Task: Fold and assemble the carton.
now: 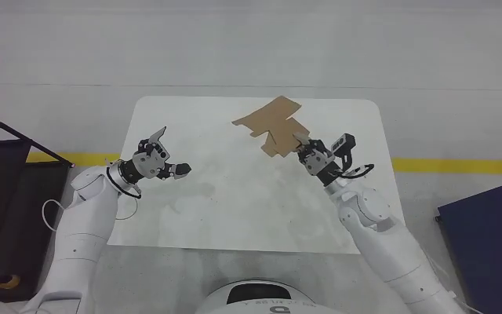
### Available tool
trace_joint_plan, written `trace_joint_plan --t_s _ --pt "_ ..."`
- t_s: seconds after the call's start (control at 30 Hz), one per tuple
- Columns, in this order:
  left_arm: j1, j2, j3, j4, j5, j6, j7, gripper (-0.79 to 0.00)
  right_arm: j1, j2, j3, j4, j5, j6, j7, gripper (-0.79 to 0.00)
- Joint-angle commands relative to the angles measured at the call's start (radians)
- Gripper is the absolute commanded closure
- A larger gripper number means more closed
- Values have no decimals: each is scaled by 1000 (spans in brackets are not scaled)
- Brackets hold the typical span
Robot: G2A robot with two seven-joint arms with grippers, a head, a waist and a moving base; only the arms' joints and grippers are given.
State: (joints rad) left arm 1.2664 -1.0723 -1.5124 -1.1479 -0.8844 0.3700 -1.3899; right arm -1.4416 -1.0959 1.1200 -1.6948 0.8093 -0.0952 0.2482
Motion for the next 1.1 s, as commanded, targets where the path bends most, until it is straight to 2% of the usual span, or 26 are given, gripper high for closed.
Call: trace_joint_plan --t_s 0.0,0.37,0.4,0.5,0.6,0.73,0.83,0.97,1.07 --pt "0 0 0 0 0 0 0 -785 0 0 1 0 18 6 3 0" --pt "0 0 0 0 0 0 0 -785 0 0 1 0 18 6 3 0" --pt "0 0 0 0 0 0 0 -785 1 2 2 -13 -50 -10 -6 0" --pt "0 0 0 0 0 0 0 -785 -36 8 -22 -79 -382 -68 -78 0" --pt "0 0 0 0 0 0 0 -785 -66 8 -53 -119 -582 -73 -131 0" --pt "5 -2 5 -9 -21 10 8 -785 -70 8 -91 -124 -831 -66 -145 0" --pt "14 -6 13 -31 -94 66 6 -785 -72 7 -110 -122 -914 -71 -136 0" --pt "12 -5 19 -43 -128 83 23 -785 -74 7 -105 -113 -954 -82 -106 0" --pt "5 -4 69 -44 -231 110 50 -785 -80 11 -92 -111 -974 -98 -55 0"
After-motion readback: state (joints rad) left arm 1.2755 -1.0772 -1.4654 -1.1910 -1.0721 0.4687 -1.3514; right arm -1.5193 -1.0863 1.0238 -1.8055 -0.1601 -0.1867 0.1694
